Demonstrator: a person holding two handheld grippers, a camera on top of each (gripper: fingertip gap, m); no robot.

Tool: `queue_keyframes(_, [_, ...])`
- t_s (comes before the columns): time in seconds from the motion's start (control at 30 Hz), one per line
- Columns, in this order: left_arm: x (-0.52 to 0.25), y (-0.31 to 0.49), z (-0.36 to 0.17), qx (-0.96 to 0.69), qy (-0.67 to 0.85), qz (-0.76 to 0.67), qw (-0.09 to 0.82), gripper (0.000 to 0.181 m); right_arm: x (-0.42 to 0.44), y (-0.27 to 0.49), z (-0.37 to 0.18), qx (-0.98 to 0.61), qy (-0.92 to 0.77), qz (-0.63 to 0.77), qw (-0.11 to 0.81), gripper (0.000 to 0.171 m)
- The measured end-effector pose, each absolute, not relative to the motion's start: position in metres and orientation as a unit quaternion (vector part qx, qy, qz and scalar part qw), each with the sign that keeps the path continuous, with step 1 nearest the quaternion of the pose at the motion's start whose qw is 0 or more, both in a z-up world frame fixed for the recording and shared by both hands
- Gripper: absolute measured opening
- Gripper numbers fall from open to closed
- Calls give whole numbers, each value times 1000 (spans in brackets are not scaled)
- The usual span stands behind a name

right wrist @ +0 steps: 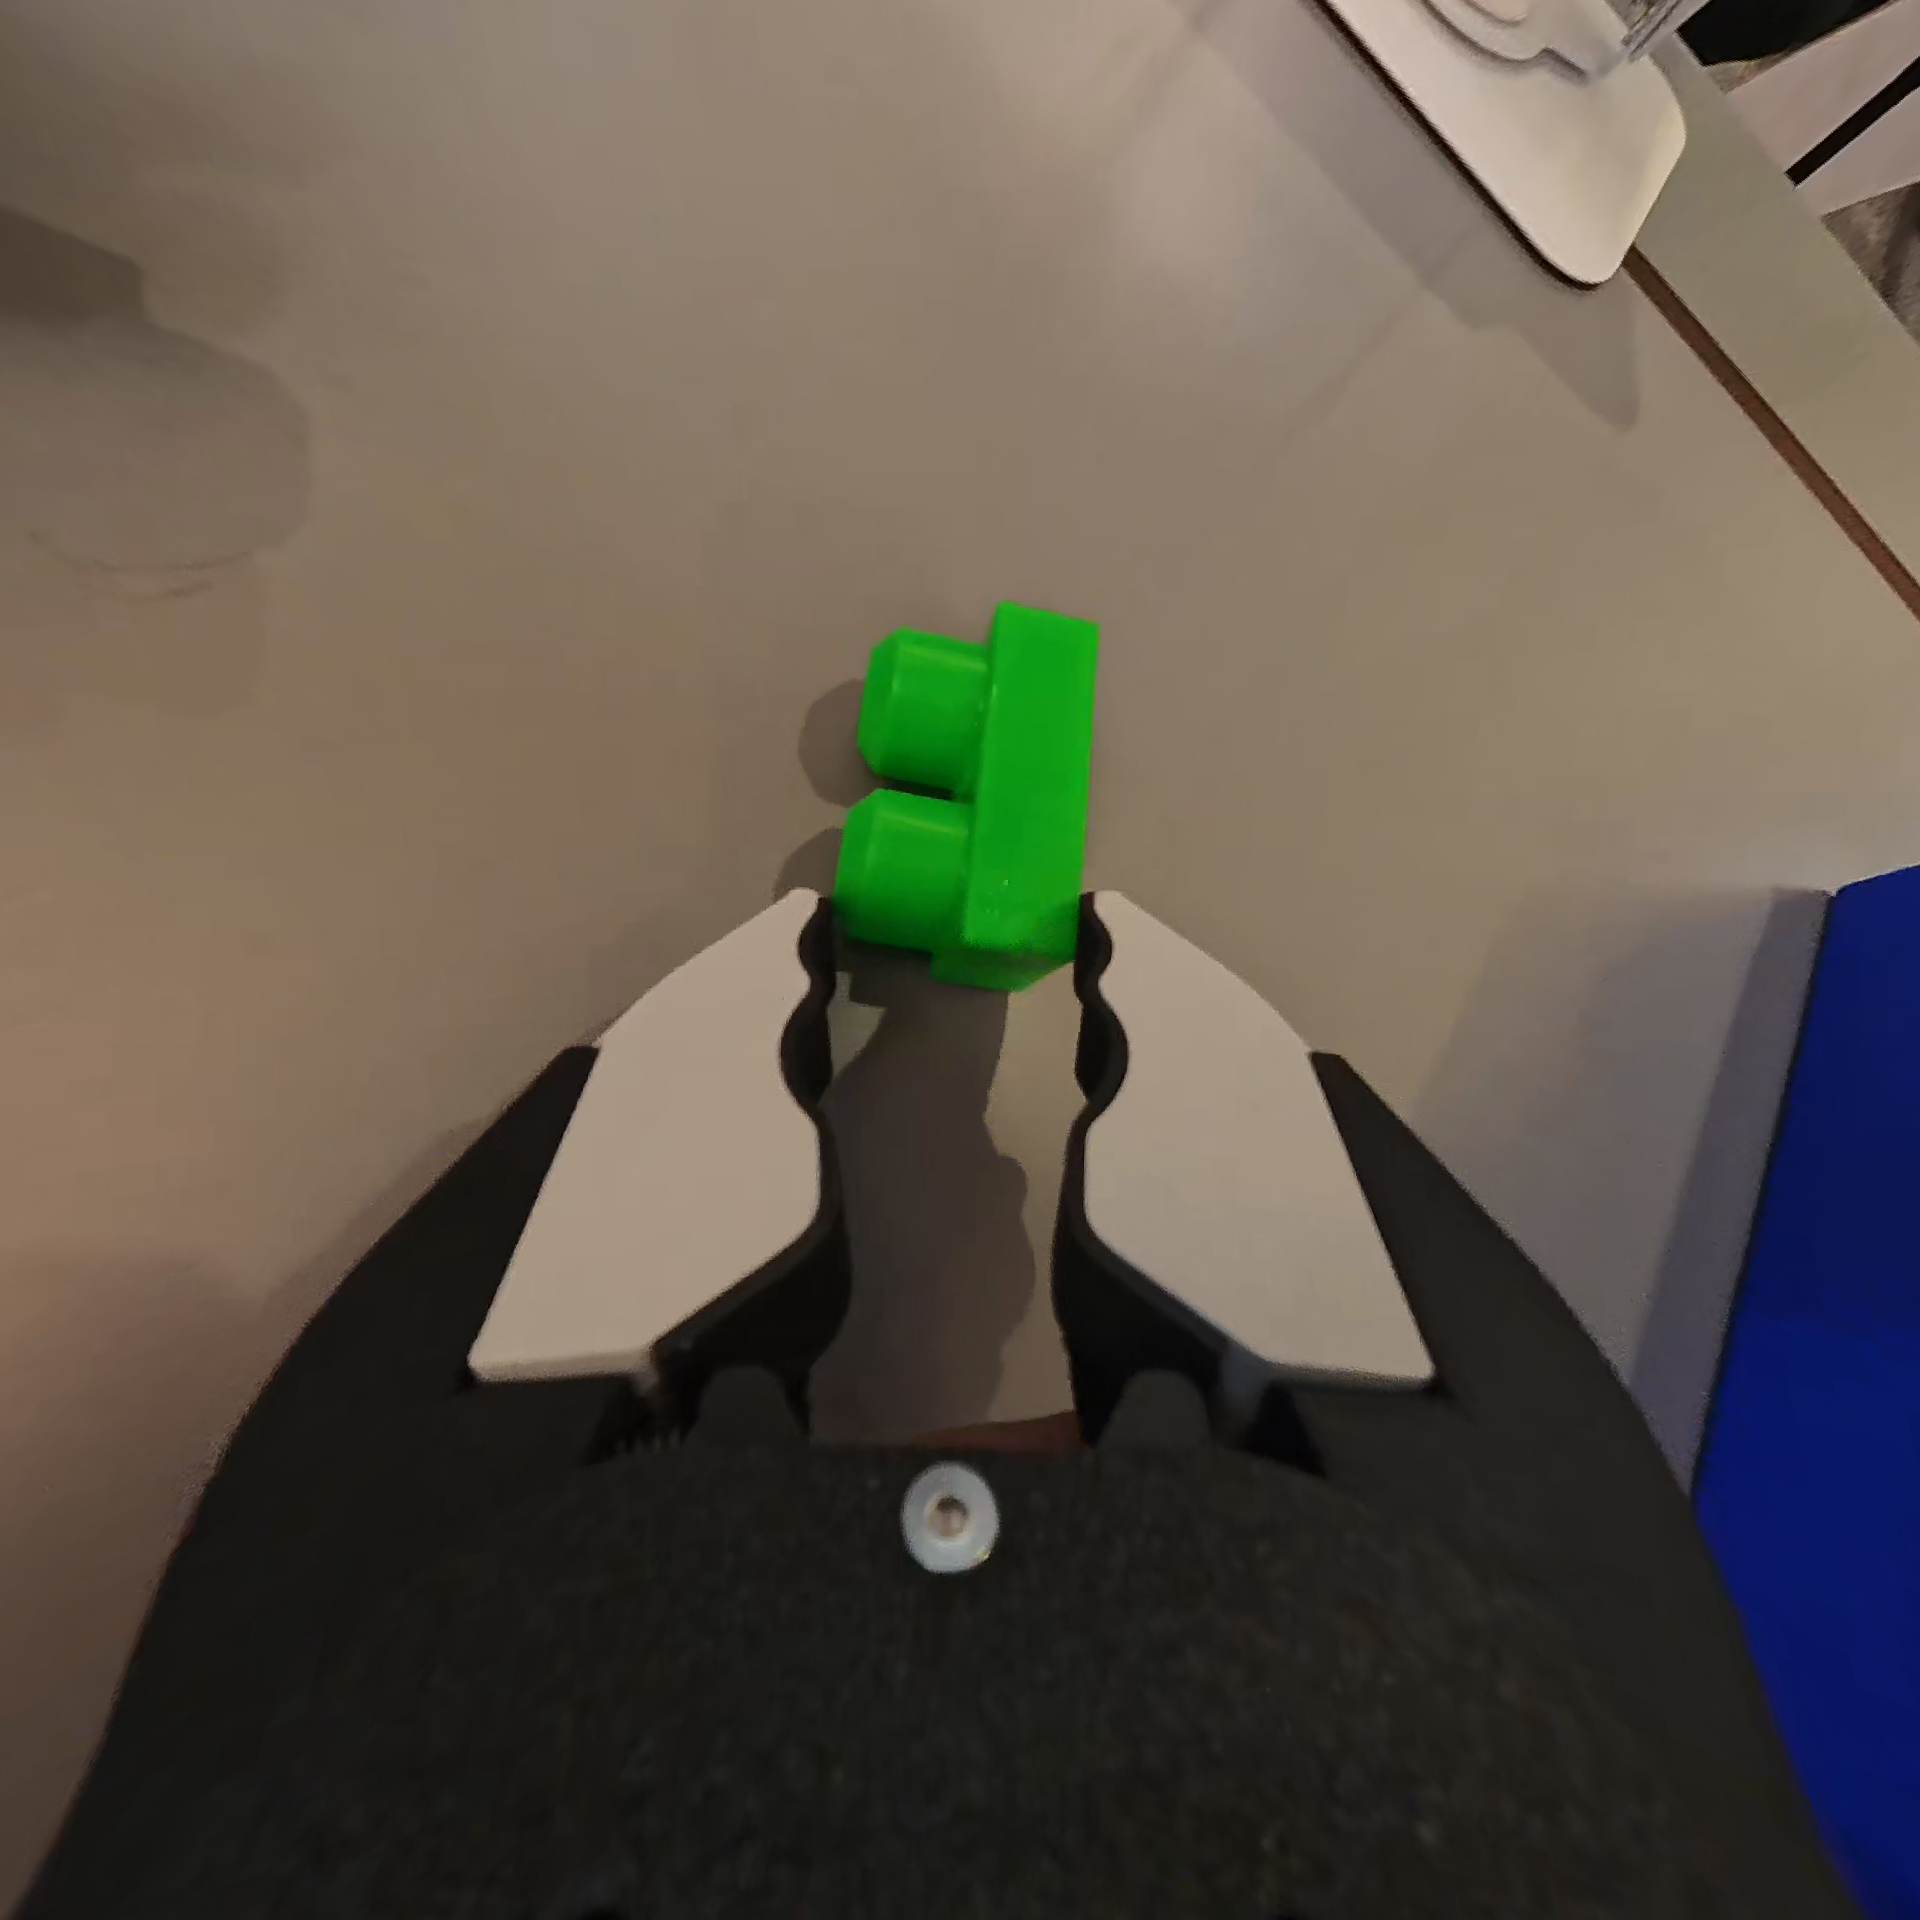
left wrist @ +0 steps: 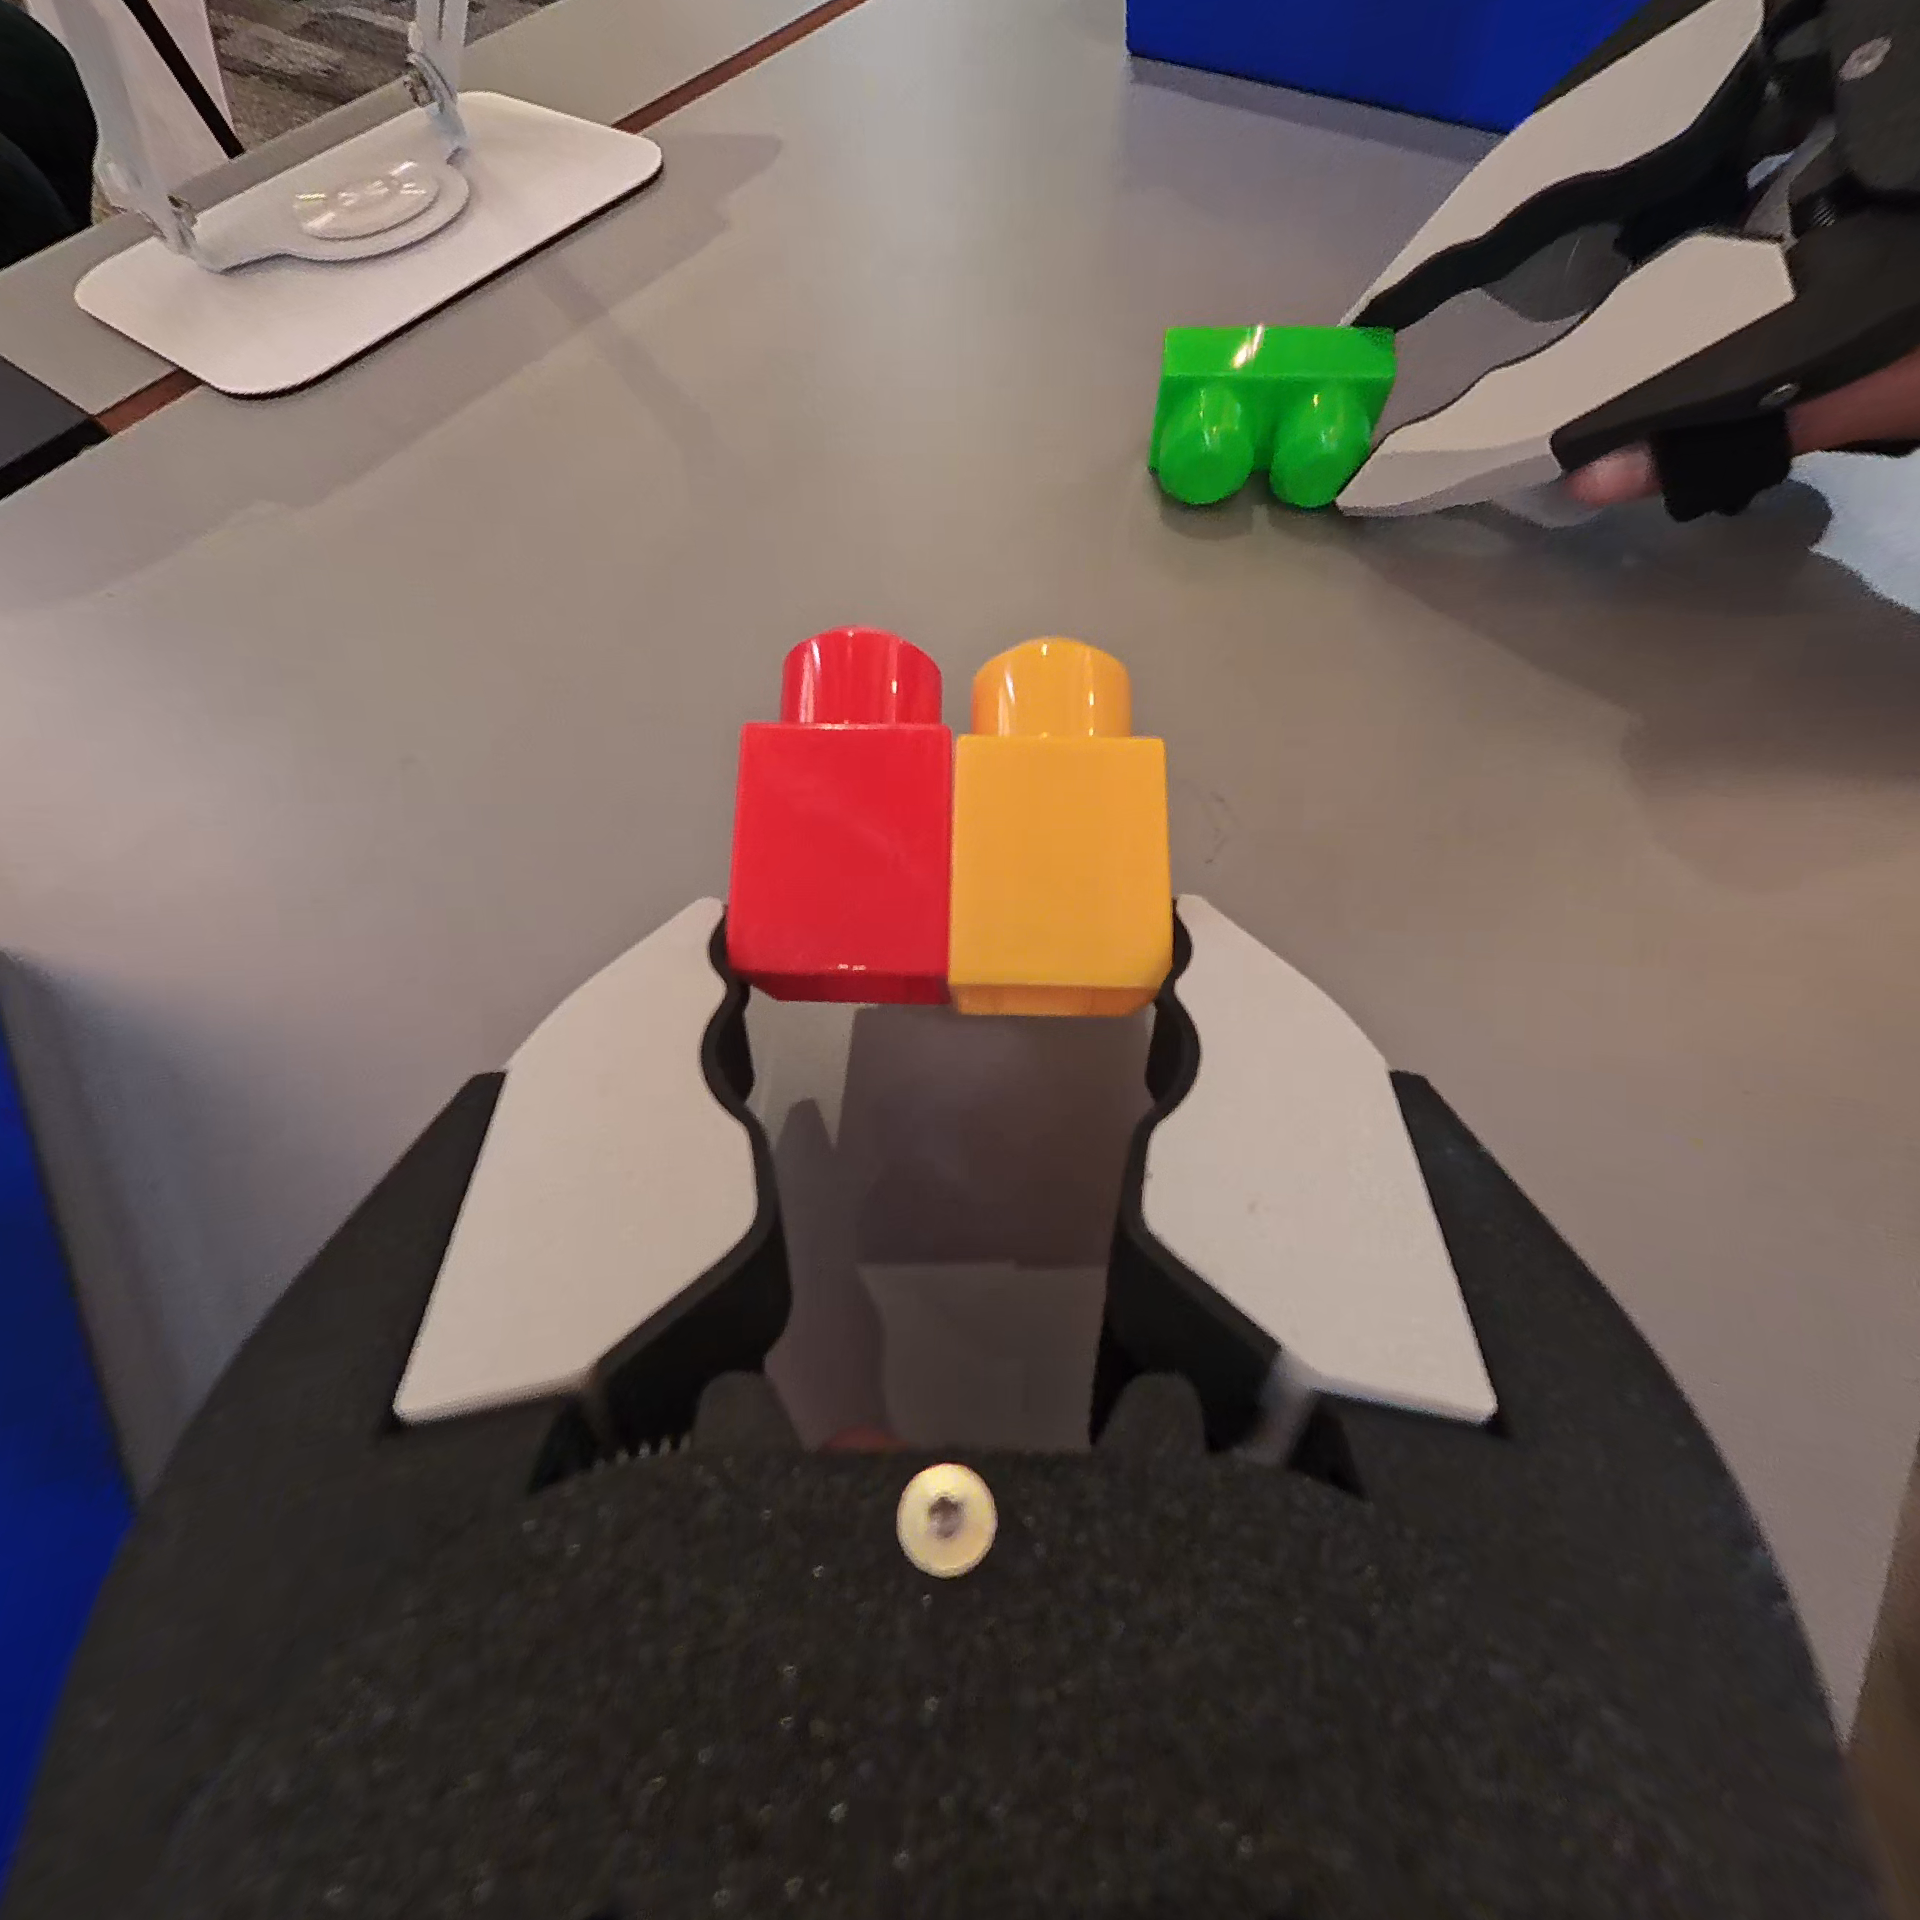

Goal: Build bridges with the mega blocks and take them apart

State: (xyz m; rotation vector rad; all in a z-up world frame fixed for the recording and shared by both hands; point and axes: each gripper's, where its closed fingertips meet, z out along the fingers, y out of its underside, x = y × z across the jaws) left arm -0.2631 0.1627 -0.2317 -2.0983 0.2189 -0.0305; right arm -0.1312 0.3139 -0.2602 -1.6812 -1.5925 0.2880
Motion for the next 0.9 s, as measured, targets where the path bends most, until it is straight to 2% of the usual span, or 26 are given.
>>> queue_keyframes(0.17, [-263,163,-232,-866,90,-10,492,75,-132,315,-258,-654,-634,133,392,44])
queue_keyframes(0.63, [-256,168,-230,-864,97,-10,494,75,-145,286,-189,-659,-524,459,285,43])
queue_keyframes(0.73, [-255,168,-230,-865,100,-10,493,75,-146,283,-197,-665,-523,463,264,43])
queue_keyframes(0.9, [-255,167,-231,-866,102,-7,489,75,-138,273,-226,-696,-502,485,168,43])
